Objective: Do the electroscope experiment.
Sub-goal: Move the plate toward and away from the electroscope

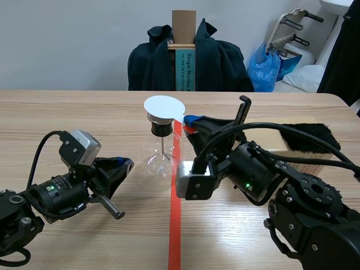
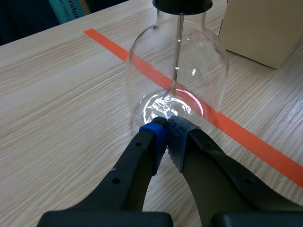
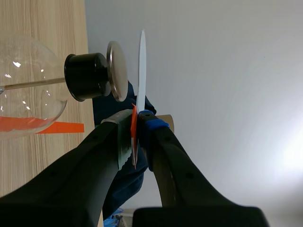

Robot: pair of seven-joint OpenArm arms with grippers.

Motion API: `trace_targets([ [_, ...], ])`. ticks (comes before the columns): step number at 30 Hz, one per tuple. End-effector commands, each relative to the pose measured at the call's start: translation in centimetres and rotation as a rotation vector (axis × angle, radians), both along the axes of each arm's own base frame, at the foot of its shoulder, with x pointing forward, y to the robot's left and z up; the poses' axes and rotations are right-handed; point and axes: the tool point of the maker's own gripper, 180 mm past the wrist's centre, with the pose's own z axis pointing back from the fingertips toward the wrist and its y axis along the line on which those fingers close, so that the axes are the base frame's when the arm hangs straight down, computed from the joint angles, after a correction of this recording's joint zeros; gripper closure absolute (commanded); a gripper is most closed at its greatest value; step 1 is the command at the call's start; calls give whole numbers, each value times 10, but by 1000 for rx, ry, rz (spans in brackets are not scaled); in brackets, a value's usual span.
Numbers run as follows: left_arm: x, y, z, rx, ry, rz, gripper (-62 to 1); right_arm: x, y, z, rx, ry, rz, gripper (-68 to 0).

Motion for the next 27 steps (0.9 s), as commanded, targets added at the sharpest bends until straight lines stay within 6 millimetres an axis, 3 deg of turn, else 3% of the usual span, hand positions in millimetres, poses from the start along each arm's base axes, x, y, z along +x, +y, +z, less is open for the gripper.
trace_targets([
  [1, 5, -3, 12, -26, -34, 2, -27, 10, -5, 12, 8, -38, -36, -8],
  [14, 5, -3, 12, -26, -34, 2, -27, 38, -42, 6, -1, -3, -292, -8],
  [27, 5, -3, 12, -26, -34, 2, -27, 41, -48, 4, -29, -9, -325, -8],
])
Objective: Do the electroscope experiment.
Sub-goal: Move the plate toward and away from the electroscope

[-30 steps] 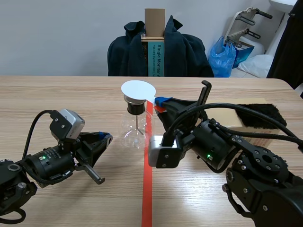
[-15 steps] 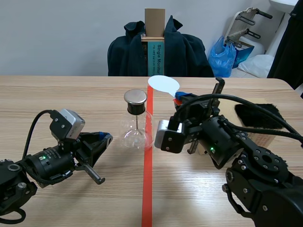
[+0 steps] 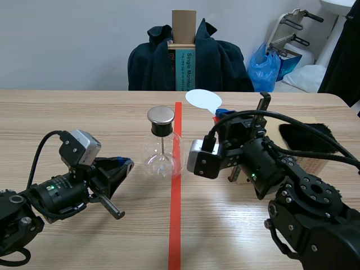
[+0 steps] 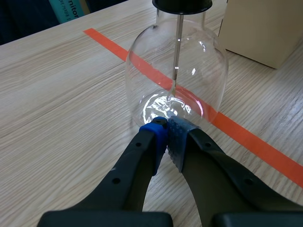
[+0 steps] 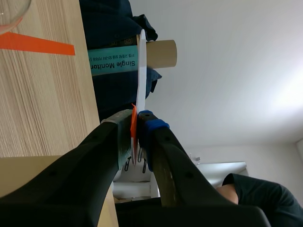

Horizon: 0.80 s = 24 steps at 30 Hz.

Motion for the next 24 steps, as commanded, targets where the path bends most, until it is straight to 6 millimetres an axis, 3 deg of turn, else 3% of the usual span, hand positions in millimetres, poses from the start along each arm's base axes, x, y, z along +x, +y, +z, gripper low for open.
trace_targets([
  [1, 5, -3, 12, -26, -34, 2, -28, 5, 0, 14, 6, -45, 7, -8],
  [18, 5, -3, 12, -26, -34, 2, -27, -25, 40, 14, -43, -83, 286, -8],
  [24, 5, -3, 12, -26, -34, 2, -27, -31, 46, 14, -42, -86, 331, -8],
])
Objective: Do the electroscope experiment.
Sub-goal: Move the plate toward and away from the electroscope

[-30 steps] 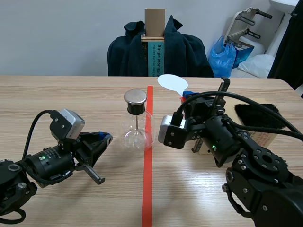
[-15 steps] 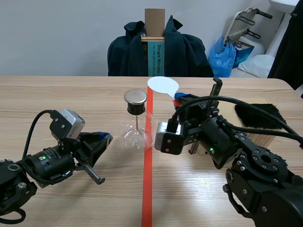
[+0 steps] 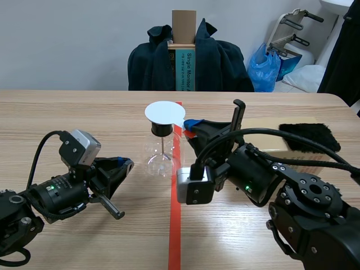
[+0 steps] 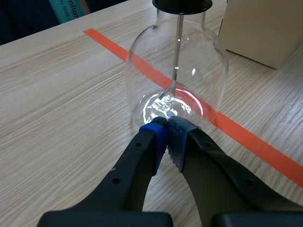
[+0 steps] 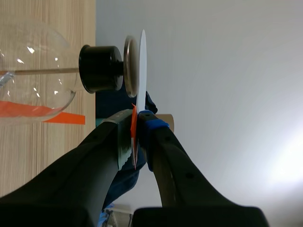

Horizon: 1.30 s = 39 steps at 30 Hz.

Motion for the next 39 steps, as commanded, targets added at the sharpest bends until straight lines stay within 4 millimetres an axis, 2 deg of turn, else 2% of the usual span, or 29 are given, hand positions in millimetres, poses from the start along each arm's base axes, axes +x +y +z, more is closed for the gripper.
trace_targets([
  [1, 5, -3, 12, -26, -35, 2, -27, 6, -2, 13, 11, -46, -3, -8],
  [19, 6, -3, 12, -24, -36, 5, -27, 9, -5, 17, 15, -67, -30, -8],
  [30, 6, -3, 12, -24, -36, 5, -27, 36, -37, 17, 18, -64, -262, -8],
  [39, 6, -3, 12, -24, -36, 5, -28, 48, -58, 17, 19, -56, -392, -8],
])
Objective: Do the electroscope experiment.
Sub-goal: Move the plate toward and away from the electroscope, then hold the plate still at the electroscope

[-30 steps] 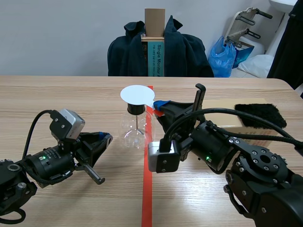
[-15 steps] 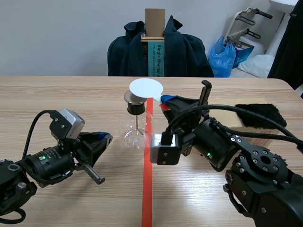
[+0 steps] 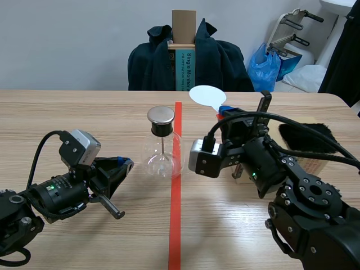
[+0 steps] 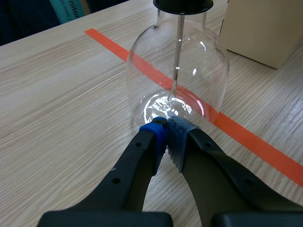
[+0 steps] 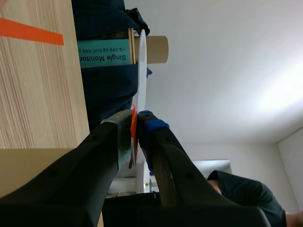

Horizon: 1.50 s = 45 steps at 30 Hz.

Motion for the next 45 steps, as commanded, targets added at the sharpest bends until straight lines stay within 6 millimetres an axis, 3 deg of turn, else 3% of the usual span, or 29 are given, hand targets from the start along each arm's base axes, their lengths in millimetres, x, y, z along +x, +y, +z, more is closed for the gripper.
trace_targets([
  [1, 5, -3, 12, -26, -34, 2, -27, 7, -4, 14, 6, -41, -16, -8],
  [10, 5, -3, 12, -26, -35, 2, -27, 8, -4, 14, 6, -42, -19, -8],
  [25, 5, -3, 12, -26, -35, 3, -28, -28, 48, 15, -3, -61, 333, -8],
  [45, 6, -3, 12, -25, -36, 4, -27, -31, 51, 15, -4, -62, 355, -8],
])
